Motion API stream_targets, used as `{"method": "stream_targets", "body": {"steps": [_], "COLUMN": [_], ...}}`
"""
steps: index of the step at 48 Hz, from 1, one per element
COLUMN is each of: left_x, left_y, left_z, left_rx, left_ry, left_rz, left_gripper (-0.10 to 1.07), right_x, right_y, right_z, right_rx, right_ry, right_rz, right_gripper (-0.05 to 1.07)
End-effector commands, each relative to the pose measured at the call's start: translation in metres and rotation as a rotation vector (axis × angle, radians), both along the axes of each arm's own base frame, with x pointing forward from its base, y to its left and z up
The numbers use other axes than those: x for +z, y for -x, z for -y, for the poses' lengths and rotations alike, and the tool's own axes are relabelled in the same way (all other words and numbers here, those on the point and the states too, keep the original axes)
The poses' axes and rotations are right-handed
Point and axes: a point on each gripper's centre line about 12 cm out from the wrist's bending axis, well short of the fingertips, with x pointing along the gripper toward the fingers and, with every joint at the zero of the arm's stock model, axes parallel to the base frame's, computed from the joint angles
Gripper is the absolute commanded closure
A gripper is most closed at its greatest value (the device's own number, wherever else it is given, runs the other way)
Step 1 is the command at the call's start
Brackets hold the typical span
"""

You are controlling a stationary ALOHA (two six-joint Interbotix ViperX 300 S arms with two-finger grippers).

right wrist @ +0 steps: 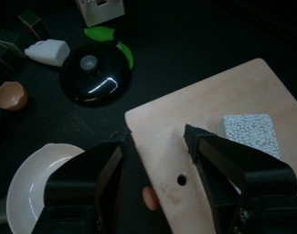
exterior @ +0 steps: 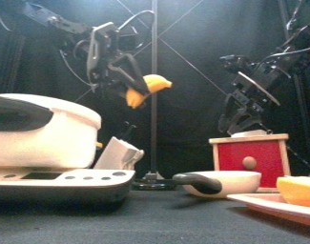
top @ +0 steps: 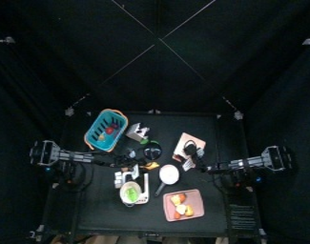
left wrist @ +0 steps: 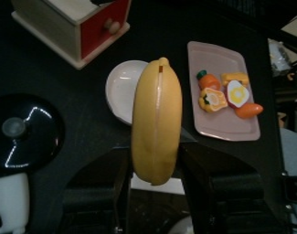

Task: Place banana in pan

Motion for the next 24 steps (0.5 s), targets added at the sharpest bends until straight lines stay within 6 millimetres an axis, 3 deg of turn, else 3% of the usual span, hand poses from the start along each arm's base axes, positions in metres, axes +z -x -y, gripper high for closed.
{"method": "stream_targets", "body": {"steps": [1,10,24], "left_x": [0.001,-0.016,-0.033], "left_y": [-0.028,-0.058,-0.085], "left_z": [-0.003,0.0,0.008], "left_rx": [-0.01,-0.057,-0.108], "left_ry": [-0.023,-0.055,-0.11], "left_rz": [0.007,-0.072,-0.097], "left_gripper": [0.42,0.42,0.42], "right_x": [0.008,0.007,0.004], "right_y": [0.002,0.011,0.018], "right_z": [0.0,0.001,0.0], "right_rx": [0.002,-0.001,-0.011], "right_ry": [0.008,0.003,-0.014], "right_rz": [0.03,0.034,0.034], "right_gripper": [0.17,0.17,0.17]}}
